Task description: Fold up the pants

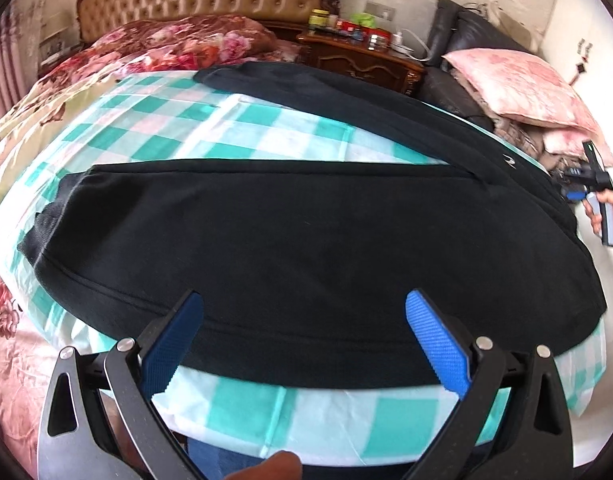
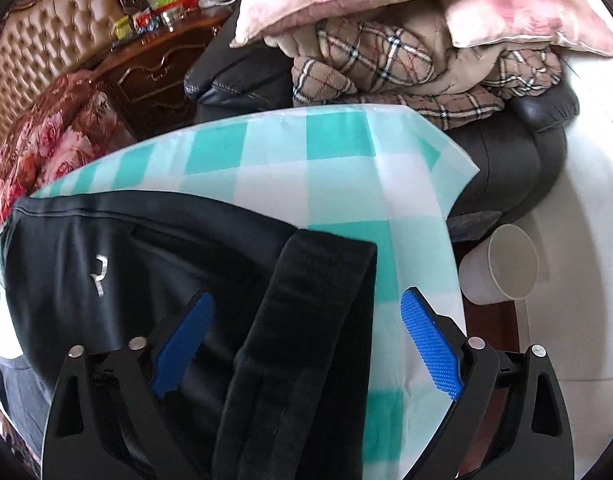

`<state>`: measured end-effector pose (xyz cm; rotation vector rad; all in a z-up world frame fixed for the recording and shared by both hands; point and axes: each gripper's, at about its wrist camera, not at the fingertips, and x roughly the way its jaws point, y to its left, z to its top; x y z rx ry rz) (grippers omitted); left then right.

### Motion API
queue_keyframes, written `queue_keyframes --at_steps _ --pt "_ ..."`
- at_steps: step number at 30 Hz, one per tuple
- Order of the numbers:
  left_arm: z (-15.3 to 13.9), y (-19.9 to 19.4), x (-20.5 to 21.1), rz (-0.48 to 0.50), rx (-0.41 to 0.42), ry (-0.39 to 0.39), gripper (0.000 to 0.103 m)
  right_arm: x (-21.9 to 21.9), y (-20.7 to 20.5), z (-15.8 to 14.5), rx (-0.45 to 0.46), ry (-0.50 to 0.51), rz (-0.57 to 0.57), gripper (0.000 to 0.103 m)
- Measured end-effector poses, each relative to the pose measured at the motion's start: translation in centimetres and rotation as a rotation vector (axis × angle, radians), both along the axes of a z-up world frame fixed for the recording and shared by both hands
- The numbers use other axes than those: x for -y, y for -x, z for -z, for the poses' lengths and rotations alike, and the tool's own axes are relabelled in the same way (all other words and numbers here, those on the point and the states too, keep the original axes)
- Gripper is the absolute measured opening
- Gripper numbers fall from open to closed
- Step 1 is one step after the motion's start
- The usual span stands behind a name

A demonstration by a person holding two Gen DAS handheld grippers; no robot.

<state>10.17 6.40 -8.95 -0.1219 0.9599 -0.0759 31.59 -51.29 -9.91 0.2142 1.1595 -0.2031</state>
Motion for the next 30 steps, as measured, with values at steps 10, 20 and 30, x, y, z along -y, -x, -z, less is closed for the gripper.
queue_keyframes --at_steps 10,20,30 --pt "-0.9 -2.6 -1.0 -0.045 0.02 -0.027 0.101 -1.0 -1.4 -0.3 0.042 0.074 -0.076 0.026" --pt "-3.3 -6.3 1.1 0.006 0.092 0.024 0.101 -6.8 5.9 -9.0 0.354 0.195 -0.193 0.006" --pt "-4.3 -14.9 3.4 0.052 0.05 0.264 0.1 -16.7 20.4 -11.0 0.516 0.156 -0.414 0.006"
